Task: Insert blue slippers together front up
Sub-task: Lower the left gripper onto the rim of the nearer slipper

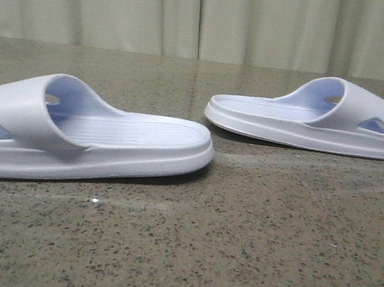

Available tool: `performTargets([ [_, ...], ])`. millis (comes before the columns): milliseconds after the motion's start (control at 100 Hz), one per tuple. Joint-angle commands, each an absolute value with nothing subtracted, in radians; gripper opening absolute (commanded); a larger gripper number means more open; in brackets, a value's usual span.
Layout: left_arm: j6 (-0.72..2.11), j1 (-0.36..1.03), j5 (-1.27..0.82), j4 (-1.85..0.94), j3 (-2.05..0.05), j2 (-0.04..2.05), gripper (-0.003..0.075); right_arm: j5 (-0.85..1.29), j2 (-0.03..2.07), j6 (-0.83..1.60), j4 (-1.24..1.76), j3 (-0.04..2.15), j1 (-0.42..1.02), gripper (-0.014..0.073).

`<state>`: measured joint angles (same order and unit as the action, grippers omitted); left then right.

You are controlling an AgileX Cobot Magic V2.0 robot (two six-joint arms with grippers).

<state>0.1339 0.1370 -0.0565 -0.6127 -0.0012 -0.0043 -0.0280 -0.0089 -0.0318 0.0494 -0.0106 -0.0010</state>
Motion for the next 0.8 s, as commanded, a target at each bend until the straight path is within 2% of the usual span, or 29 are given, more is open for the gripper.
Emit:
performTargets([
  [0,0.123,0.136,-0.022,-0.641,-0.041,-0.033,0.0015,-0.098,-0.029,-0.034,0.097,-0.003,-0.006,-0.0106],
  [170,0.123,0.136,-0.094,-0.666,-0.144,0.006,0.0015,0.0,-0.02,-0.036,0.119,0.087,-0.006,-0.0106],
  [370,0.123,0.136,-0.195,-0.664,-0.282,0.162,0.0015,0.025,0.045,-0.036,0.119,0.229,-0.006,-0.0106],
  [640,0.133,0.136,-0.35,-0.657,-0.425,0.42,0.0015,0.23,0.229,-0.036,0.119,0.45,-0.006,-0.0106],
  [790,0.133,0.136,-0.366,-0.678,-0.462,0.508,0.0016,0.331,0.339,-0.036,0.119,0.52,-0.006,-0.0106],
])
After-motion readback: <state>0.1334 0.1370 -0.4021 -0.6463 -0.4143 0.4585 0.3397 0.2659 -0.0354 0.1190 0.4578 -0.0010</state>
